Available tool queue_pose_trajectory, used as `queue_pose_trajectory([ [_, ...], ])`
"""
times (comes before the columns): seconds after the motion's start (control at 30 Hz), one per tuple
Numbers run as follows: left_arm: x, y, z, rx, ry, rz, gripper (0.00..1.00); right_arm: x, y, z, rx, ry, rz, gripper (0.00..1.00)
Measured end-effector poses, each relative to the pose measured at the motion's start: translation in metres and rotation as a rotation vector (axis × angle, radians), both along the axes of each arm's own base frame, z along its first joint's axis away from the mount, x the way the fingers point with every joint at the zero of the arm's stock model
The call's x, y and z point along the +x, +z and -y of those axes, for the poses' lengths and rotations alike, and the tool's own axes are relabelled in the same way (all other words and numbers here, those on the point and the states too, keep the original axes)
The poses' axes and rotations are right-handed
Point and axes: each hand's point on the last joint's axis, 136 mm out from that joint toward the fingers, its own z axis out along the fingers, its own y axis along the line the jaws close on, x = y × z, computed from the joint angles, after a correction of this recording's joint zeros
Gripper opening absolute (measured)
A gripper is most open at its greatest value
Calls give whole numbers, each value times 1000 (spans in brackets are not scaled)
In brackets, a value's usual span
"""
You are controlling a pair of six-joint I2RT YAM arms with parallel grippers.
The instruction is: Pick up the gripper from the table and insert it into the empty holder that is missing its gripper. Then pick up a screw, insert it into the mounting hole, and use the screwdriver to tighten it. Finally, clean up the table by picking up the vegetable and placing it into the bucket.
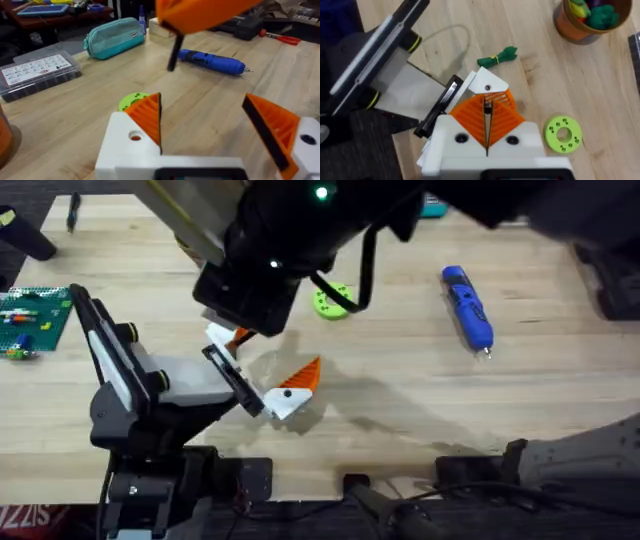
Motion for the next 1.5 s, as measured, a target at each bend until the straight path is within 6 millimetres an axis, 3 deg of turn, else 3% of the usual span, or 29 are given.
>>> queue_pose_trajectory([
  [0.27,0,0,0,0,0,0,985,7,4,-12,41,-2,25,4],
  [0.63,0,0,0,0,0,0,985,8,3,-14,45,-2,27,4],
  [0.9,0,0,0,0,0,0,985,12,-18,-21,-1,-2,2,4],
  [1.27,0,0,0,0,0,0,984,13,-25,-22,-16,-2,-5,4],
  [1.5,0,0,0,0,0,0,986,15,-41,-27,-47,-2,-23,4],
])
